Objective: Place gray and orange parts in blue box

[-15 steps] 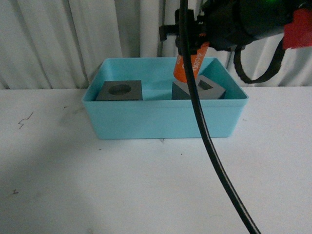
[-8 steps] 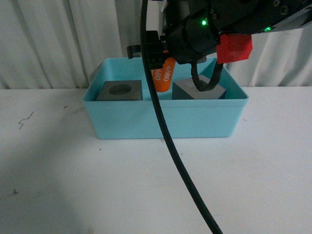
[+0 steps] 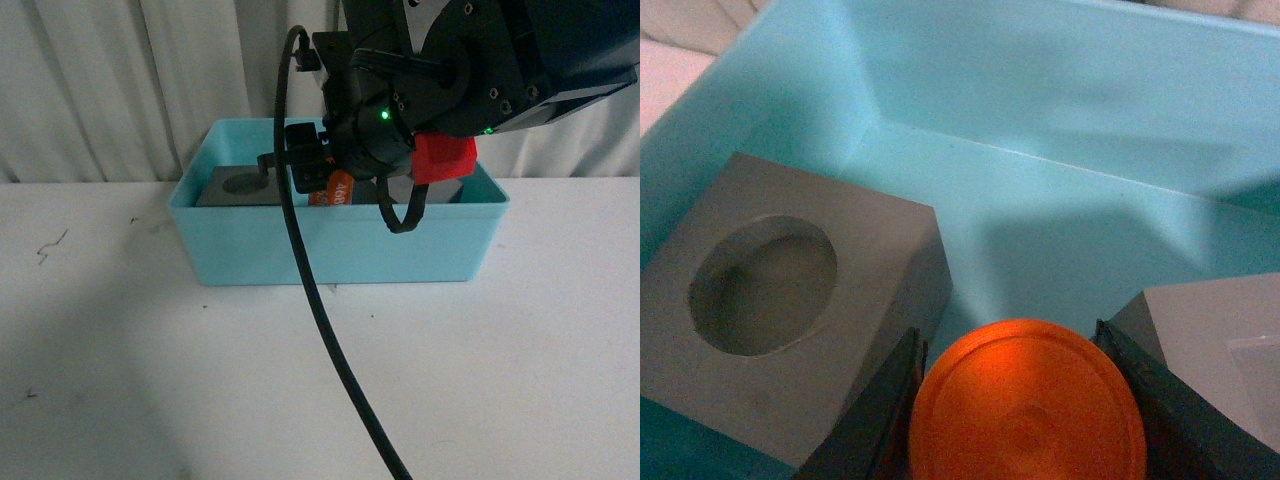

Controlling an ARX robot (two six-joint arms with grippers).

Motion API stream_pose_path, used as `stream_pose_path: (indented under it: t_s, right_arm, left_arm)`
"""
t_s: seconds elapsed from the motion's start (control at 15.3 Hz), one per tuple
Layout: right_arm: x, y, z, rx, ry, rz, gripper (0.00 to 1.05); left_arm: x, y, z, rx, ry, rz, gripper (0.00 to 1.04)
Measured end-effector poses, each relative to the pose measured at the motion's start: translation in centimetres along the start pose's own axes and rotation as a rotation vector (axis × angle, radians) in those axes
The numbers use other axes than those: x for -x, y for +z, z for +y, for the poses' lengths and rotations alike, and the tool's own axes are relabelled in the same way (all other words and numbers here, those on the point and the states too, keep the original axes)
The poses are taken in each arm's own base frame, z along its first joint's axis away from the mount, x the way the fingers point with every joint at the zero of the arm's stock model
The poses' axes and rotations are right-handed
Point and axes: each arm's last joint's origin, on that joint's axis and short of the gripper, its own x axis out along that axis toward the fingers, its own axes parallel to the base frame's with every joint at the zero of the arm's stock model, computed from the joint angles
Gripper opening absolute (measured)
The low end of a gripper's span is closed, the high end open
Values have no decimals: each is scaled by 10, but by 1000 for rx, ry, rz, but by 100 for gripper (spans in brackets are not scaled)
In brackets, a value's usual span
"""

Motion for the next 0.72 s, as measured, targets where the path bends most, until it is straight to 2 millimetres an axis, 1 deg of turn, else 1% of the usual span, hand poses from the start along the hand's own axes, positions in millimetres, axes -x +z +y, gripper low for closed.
stream_pose_path:
  t_s: [0.13, 0.33, 0.39, 0.46, 0.52, 0.59, 0.65, 0.72]
  right_arm:
    - [0, 1, 1, 0, 0, -2, 47]
    - [1, 4, 7, 3, 9, -13, 47]
    - [1, 3, 7, 2, 10, -10, 50]
    - [1, 4, 7, 0, 9, -11, 62]
    - [1, 5, 7, -1, 7, -21, 83]
    - [5, 6, 7, -21, 19, -58, 97]
    - [46, 34, -1, -79, 46, -176, 98]
    - [100, 67, -23, -110, 21, -323, 98]
  left_arm:
    - [0, 0, 0, 0, 0, 0, 98]
    - [0, 0, 0, 0, 0, 0, 98]
    - [0, 0, 0, 0, 0, 0, 98]
    - [0, 0, 0, 0, 0, 0, 98]
    - [0, 0, 0, 0, 0, 0, 98]
    - [0, 0, 0, 0, 0, 0, 98]
    - [0, 0, 0, 0, 0, 0, 98]
    - [0, 0, 0, 0, 0, 0, 98]
